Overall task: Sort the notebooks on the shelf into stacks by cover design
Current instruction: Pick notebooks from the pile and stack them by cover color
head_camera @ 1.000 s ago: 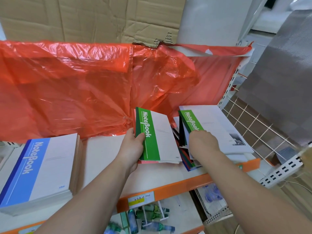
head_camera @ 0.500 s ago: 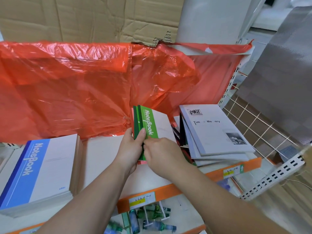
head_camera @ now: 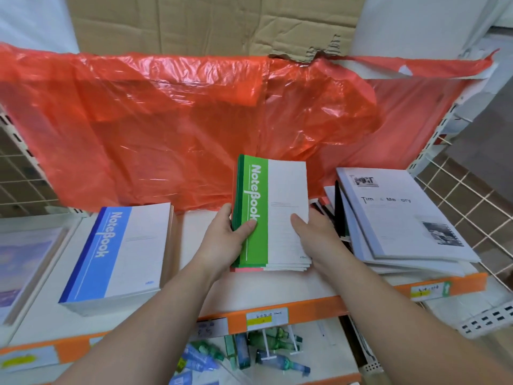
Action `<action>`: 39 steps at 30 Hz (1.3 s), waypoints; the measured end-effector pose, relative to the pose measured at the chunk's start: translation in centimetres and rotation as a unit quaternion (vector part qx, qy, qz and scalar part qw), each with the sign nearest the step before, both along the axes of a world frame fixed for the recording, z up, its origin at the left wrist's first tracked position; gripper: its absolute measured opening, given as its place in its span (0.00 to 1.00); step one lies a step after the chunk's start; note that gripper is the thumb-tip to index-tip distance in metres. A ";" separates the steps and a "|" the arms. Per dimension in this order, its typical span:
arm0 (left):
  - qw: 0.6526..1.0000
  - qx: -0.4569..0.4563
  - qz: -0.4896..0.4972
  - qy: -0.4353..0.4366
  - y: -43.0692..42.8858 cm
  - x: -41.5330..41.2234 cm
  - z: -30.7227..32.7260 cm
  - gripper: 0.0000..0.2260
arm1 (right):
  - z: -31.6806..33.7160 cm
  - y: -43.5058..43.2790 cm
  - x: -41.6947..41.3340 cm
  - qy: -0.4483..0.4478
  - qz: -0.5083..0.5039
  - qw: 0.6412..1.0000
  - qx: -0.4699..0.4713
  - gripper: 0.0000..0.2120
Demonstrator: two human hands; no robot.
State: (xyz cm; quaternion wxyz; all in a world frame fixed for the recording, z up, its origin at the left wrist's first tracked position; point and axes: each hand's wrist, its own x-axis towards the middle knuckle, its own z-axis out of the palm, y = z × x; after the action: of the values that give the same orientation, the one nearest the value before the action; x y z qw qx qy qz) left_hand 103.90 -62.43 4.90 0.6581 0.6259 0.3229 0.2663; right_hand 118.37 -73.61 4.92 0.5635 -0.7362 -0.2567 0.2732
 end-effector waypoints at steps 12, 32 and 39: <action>0.991 0.102 0.031 0.082 0.8 -0.9 -3.2 0.14 | -2.6 0.2 -2.0 -0.044 0.037 0.998 -0.013 0.11; 0.954 0.224 0.150 0.133 1.4 -4.5 2.1 0.08 | 2.1 2.3 -4.0 -0.076 0.080 0.993 0.042 0.09; 0.904 0.236 0.235 0.268 2.9 -10.8 3.7 0.12 | 2.2 6.7 -10.2 -0.008 0.115 0.993 0.001 0.09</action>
State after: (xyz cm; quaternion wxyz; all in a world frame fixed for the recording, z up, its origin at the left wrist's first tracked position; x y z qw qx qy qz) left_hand 93.12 -59.48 8.64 0.2978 0.7169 0.5523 0.3040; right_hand 108.14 -66.96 7.16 0.5271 -0.7035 -0.3440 0.3300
